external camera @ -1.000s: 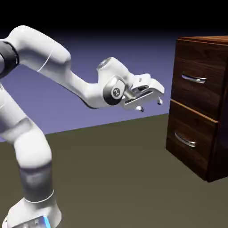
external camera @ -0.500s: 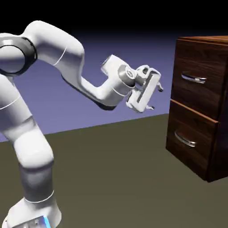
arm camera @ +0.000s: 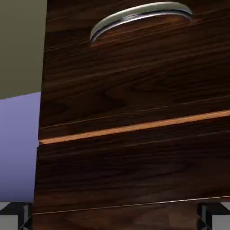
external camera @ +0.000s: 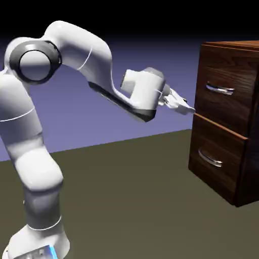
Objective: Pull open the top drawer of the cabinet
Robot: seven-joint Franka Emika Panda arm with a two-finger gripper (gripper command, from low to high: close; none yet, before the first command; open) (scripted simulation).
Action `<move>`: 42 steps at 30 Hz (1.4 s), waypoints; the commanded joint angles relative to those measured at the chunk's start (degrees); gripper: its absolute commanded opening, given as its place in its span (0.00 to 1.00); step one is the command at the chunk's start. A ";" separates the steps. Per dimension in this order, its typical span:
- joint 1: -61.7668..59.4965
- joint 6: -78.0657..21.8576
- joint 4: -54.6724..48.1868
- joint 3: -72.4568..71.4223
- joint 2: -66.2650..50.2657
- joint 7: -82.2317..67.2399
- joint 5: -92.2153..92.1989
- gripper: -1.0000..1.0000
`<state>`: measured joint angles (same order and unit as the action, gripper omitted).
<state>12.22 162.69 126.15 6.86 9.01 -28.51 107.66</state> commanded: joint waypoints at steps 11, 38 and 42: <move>2.94 -2.88 -8.87 1.75 -6.02 -18.07 27.41 0.50; 5.47 -6.18 -14.18 2.87 -9.25 -35.11 52.12 0.00; 5.71 -7.90 -5.88 2.16 -2.17 -37.07 50.97 0.00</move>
<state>18.02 154.74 120.26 9.01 6.85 -65.57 158.66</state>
